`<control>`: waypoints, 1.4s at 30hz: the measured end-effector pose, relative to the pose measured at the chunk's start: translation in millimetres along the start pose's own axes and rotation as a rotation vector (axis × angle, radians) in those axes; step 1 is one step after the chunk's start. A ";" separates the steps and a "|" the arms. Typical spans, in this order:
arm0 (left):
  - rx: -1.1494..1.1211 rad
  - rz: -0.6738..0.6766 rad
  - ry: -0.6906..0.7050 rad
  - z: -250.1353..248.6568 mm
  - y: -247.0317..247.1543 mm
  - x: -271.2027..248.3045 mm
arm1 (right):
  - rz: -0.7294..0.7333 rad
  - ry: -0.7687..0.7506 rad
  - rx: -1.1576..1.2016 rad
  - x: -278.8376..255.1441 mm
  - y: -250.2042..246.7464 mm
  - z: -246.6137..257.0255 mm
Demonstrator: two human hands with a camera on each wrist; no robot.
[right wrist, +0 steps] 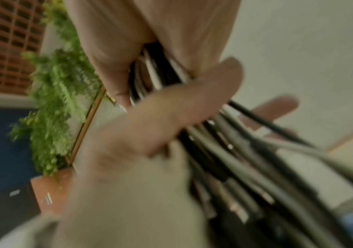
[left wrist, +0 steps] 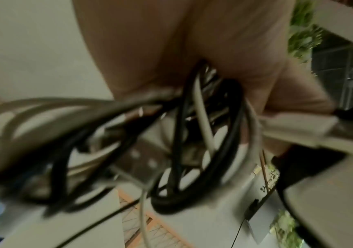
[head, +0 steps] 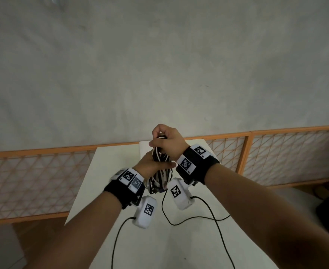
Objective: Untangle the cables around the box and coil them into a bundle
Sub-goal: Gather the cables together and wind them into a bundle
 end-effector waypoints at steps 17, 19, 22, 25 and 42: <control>-0.573 -0.397 -0.014 27.3 -54.7 6.2 | 0.130 0.465 0.366 -79.9 15.8 -145.5; -0.616 -0.523 -0.021 33.2 -70.7 4.7 | 0.084 0.484 0.373 -93.1 18.1 -156.5; -0.599 -0.701 -0.053 47.7 -93.4 3.5 | 0.069 0.441 0.153 -105.0 12.4 -158.1; -0.406 -0.840 -0.076 56.1 -103.9 -2.5 | 0.298 0.441 -0.042 -111.6 26.7 -144.6; -0.119 -0.112 -0.064 56.4 -6.2 -6.5 | 0.536 -0.342 -1.102 -3.9 38.1 63.6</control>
Point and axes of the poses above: each hand's wrist, its own x-axis towards the middle knuckle, its own y-axis out of the palm, z = x × y, the point moved 9 cm from there along x, towards the middle knuckle, and after that the axes turned 4 degrees about x, right-handed, at the moved point
